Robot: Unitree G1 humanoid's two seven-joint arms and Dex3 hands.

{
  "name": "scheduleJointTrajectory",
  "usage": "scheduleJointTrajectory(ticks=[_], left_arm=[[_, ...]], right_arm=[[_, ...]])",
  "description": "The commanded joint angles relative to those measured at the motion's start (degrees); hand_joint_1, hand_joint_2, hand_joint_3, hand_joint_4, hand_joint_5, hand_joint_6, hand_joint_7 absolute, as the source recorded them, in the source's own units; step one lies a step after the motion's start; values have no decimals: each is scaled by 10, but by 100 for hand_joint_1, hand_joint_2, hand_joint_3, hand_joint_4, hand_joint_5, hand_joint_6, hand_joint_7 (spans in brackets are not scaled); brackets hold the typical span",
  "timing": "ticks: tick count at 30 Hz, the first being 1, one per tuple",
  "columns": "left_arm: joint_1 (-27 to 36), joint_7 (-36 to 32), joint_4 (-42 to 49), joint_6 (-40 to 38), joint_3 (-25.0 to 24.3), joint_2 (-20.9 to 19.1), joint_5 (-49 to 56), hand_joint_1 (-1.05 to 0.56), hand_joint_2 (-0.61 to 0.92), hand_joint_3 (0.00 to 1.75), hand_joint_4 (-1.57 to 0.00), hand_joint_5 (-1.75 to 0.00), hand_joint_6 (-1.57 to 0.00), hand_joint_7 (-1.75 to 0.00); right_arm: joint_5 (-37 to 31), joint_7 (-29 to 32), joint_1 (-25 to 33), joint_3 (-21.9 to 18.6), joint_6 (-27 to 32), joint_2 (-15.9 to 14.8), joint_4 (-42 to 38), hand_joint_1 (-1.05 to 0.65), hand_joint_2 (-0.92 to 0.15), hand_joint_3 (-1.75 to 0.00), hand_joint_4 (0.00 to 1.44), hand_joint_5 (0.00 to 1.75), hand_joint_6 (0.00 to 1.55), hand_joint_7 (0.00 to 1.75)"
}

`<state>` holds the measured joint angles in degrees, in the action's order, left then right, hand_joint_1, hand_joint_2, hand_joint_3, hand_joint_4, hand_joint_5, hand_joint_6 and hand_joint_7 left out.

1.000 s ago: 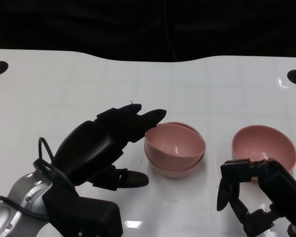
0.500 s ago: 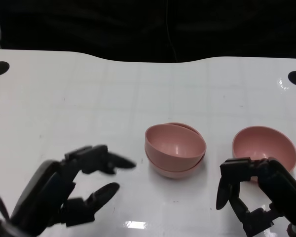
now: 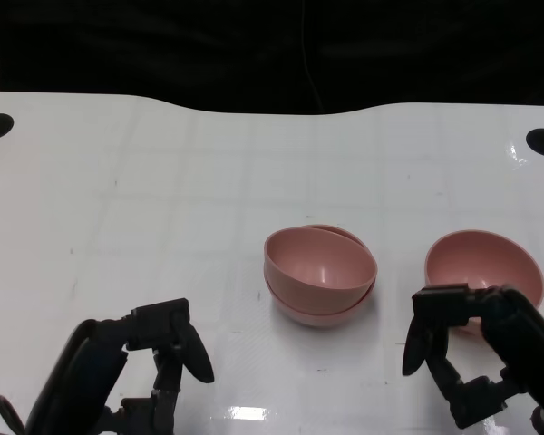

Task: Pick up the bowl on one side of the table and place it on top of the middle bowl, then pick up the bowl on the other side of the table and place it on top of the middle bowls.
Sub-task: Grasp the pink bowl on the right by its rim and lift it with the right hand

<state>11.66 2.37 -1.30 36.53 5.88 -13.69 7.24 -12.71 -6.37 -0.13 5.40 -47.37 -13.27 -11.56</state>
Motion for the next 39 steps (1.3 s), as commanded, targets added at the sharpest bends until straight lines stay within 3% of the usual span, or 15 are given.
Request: scheduleJointTrajectory(ticks=[1,3,4,6,7,10,13,15,18,27,34,39], left_arm=[[-14,6,23,15,-9,4,-8,7,27,163,-94,-175,-87,-157],[-19,7,32,18,-9,8,-7,6,25,165,-93,-175,-85,-158],[-20,7,32,17,-9,10,-5,5,24,167,-92,-175,-85,-158],[-20,8,31,14,-8,11,-2,5,24,167,-92,-175,-84,-158],[-20,9,30,13,-8,12,-1,6,23,169,-92,-175,-85,-158],[-19,10,29,10,-8,12,4,8,22,170,-92,-175,-86,-157],[-20,12,30,9,-9,12,9,9,21,171,-92,-175,-86,-156],[-19,12,27,5,-9,12,12,9,21,171,-92,-175,-86,-155],[-19,11,25,6,-9,12,17,9,21,171,-92,-175,-86,-155],[-24,14,26,9,-8,11,22,6,19,172,-92,-175,-86,-155],[-25,15,21,8,-5,10,28,5,19,172,-91,-175,-86,-155],[-23,22,13,2,-4,8,24,5,19,173,-91,-175,-86,-154]], right_arm=[[-6,16,14,-18,36,1,35,16,-19,-147,81,153,76,115],[-20,23,26,-30,91,1,81,10,-22,-135,65,136,62,104],[-33,25,30,-35,119,-1,105,2,-26,-122,51,125,51,95],[-71,27,38,-45,176,-9,151,-9,-37,-99,37,118,39,87],[-90,28,41,-49,200,-11,171,-20,-52,-70,28,117,31,79],[-141,18,51,-58,273,-24,231,-32,-76,-20,17,106,21,63],[-211,-9,58,-57,347,-46,287,-44,-82,-5,10,94,11,51],[-269,-42,60,-52,399,-63,330,-49,-83,-2,8,85,10,44],[-336,-89,60,-43,450,-85,375,-54,-83,0,14,69,21,30],[-424,-193,39,-12,538,-105,408,-56,-81,0,26,46,35,8],[-438,-215,-14,26,552,-119,315,-51,-83,0,34,27,40,3],[-434,-184,-54,56,549,-117,219,-43,-85,-1,38,20,42,2]])
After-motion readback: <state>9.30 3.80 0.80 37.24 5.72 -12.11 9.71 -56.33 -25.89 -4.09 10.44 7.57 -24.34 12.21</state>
